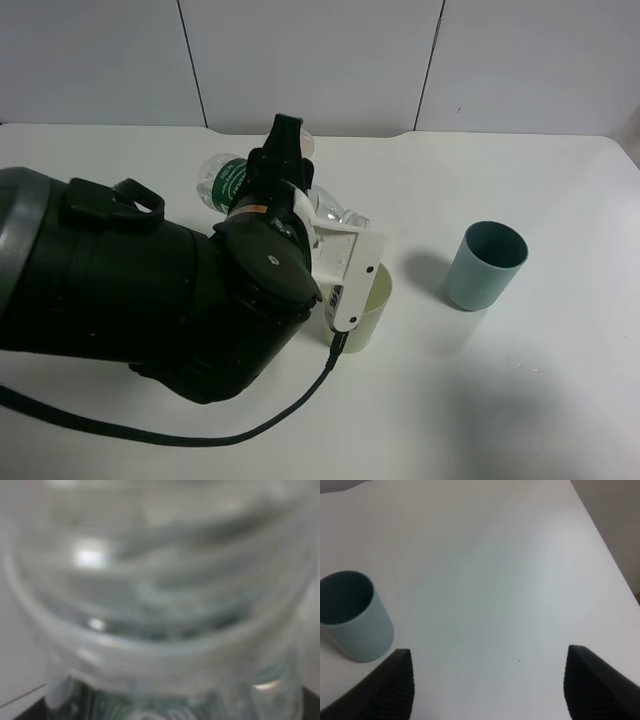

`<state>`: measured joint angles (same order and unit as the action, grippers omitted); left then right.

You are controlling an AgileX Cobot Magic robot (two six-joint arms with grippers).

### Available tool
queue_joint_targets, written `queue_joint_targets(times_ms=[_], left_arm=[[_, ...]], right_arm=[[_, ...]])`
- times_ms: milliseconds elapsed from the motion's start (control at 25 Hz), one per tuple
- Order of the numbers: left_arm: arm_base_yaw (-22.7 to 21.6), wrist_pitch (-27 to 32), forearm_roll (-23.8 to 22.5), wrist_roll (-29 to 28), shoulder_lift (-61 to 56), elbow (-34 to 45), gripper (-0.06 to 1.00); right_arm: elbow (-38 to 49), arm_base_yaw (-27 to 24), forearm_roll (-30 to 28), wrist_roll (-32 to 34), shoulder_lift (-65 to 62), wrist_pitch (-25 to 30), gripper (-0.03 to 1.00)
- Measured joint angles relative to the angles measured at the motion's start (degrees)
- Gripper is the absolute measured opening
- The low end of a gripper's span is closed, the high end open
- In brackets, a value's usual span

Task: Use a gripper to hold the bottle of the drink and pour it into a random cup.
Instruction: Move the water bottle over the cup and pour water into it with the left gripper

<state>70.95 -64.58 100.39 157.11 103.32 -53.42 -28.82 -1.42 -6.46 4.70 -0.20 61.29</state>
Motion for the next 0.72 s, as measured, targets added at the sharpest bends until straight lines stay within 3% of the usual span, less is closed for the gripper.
queue_joint_targets(times_ms=[160,720], left_arm=[[0.00,0.00,0.00,3.05,0.00,0.00,0.55],[0.00,-0.13,0.00,3.66,0.00,0.00,0.55]], right_arm=[[0.00,0.00,0.00,0.00,0.00,0.00,0.63],[0.00,0.00,0.00,0.00,0.00,0.00,0.63]])
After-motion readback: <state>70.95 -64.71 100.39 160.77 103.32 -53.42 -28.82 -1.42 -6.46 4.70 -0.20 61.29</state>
